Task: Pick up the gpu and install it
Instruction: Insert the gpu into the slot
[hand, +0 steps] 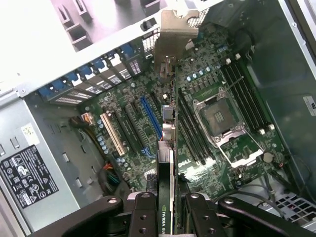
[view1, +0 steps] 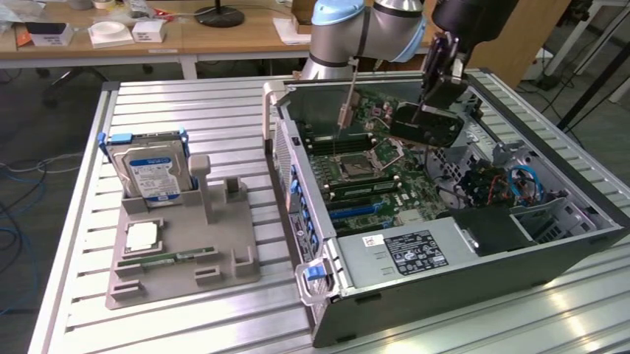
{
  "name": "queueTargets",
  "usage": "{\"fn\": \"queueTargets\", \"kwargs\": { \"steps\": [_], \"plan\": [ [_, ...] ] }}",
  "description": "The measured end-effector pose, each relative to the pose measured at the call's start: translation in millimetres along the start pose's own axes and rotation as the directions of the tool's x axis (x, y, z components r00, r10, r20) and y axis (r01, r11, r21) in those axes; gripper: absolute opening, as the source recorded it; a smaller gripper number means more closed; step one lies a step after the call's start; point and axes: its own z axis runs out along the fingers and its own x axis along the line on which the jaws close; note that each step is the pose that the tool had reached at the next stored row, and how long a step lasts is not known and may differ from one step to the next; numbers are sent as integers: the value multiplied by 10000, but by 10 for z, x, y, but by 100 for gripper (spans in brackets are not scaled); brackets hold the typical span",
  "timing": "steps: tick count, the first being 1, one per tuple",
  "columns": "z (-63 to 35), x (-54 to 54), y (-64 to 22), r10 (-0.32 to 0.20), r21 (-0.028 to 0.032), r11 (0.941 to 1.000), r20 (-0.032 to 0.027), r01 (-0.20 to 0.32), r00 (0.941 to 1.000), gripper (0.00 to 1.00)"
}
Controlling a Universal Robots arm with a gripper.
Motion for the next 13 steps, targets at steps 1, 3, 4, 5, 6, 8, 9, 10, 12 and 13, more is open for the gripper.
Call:
{"fn": "queueTargets", "kwargs": {
  "steps": [1,3,4,5,6,8,9,10,12,13],
  "plan": [
    [0,-1,-1,-88,1,10000,-4,88,10000,26],
    [0,-2,-4,-273,2,9996,-12,273,9996,26],
    [0,-3,-5,-362,3,9993,-16,362,9993,26],
    [0,-4,-7,-450,4,9990,-20,450,9990,26],
    [-1,-4,-8,-539,4,9985,-24,539,9985,26],
    [0,-5,-10,-721,5,9974,-31,721,9974,26],
    [-1,-6,-12,-809,5,9967,-35,809,9967,26],
    [-1,-7,-13,-898,5,9960,-39,898,9960,26],
    [-1,-8,-15,-1076,6,9942,-47,1076,9942,26],
    [-1,-8,-16,-1166,6,9932,-51,1166,9932,26]
  ]
}}
